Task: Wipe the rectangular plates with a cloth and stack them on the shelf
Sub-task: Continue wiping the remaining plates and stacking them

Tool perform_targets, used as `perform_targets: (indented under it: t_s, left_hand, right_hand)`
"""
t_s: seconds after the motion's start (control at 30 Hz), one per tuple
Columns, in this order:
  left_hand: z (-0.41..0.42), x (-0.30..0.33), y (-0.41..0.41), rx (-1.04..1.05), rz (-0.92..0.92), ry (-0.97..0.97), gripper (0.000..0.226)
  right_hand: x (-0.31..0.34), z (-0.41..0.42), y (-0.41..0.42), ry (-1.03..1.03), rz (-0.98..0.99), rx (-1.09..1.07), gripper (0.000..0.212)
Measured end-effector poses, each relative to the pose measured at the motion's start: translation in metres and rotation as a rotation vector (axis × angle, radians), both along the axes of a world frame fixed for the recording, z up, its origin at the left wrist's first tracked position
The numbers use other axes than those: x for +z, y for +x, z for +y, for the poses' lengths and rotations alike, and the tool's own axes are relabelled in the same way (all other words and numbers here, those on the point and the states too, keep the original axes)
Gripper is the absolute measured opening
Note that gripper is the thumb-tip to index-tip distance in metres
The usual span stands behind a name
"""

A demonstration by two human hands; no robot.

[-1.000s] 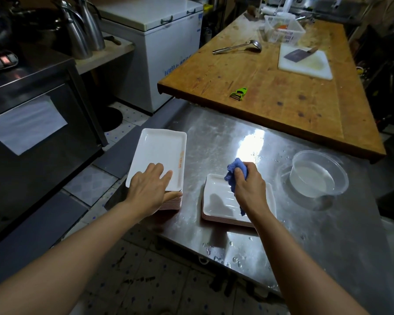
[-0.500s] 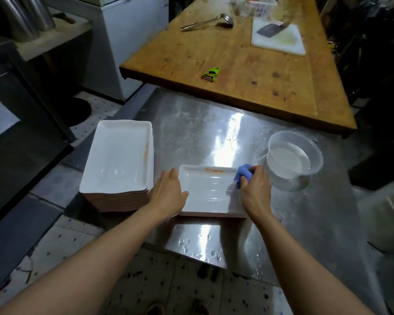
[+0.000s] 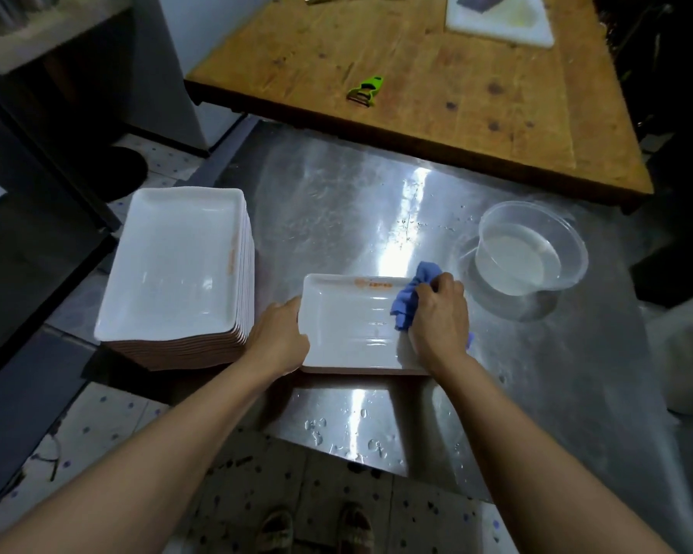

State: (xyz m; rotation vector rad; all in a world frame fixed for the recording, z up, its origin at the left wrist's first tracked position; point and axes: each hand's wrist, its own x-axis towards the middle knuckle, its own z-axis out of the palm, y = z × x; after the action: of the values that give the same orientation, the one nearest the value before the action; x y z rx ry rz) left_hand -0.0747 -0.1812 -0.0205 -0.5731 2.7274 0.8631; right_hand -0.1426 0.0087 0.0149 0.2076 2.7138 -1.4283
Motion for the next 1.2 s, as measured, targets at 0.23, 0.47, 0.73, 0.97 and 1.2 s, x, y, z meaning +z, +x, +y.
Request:
perform_targets:
  t_s: [0.23, 0.47, 0.73, 0.97, 1.2]
  left_hand:
    - [0.001, -0.003, 0.002, 0.034, 0.009, 0.061, 0.054]
    - [0.002, -0.008, 0.004, 0.06, 0.059, 0.143, 0.06]
    - [-0.004, -0.01, 0.004, 0.065, 0.055, 0.242, 0.039]
    - [-0.004, 0.013, 0.014, 0.143, 0.052, 0.624, 0.035]
    - [0.007, 0.02, 0.013, 0.322, 0.03, 0.682, 0.039]
  right_hand:
    - [-0.031, -0.039, 0.002, 0.045, -0.03, 0.197, 0.022]
    - [-0.019, -0.086, 0.014, 0.273, 0.014, 0.628, 0.051]
    - [-0.013, -0.076, 0.017, 0.303, -0.019, 0.799, 0.032]
    - [-0.011, -0.057, 0.034, 0.431, -0.037, 0.889, 0.032]
    - [-0.01, -0.045, 0.06, 0.521, 0.01, 0.931, 0.04]
